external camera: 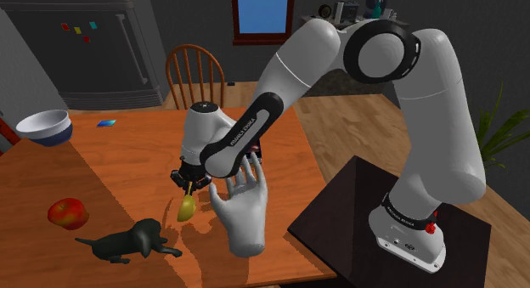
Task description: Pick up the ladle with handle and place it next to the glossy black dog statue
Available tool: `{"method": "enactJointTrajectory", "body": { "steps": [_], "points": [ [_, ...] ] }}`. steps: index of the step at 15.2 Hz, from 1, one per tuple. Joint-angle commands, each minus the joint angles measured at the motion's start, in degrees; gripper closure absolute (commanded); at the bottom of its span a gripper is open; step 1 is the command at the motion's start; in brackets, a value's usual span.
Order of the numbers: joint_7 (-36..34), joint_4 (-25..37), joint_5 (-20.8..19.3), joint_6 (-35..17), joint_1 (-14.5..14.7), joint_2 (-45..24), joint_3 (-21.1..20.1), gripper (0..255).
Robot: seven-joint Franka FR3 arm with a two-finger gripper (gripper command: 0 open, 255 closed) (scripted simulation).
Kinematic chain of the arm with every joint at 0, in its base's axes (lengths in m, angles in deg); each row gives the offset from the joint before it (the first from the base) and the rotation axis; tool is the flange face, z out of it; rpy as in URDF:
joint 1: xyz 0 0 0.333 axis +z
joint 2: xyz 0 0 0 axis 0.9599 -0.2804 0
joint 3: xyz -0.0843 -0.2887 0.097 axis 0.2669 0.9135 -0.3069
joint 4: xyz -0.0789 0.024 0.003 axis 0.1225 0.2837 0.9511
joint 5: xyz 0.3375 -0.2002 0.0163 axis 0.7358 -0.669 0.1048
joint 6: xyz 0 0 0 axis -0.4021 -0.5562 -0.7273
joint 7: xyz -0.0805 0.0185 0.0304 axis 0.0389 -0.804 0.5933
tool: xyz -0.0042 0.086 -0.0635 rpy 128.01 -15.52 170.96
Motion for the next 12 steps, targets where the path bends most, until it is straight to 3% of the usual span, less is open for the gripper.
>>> {"method": "enactJointTrajectory", "body": {
  "steps": [1,12],
  "points": [
    [-0.7,-1.3,-0.4,5.4,0.7,-1.3,1.0,255],
    [-0.7,-0.7,-0.7,3.4,1.6,-3.8,2.1,255]
  ]
}}
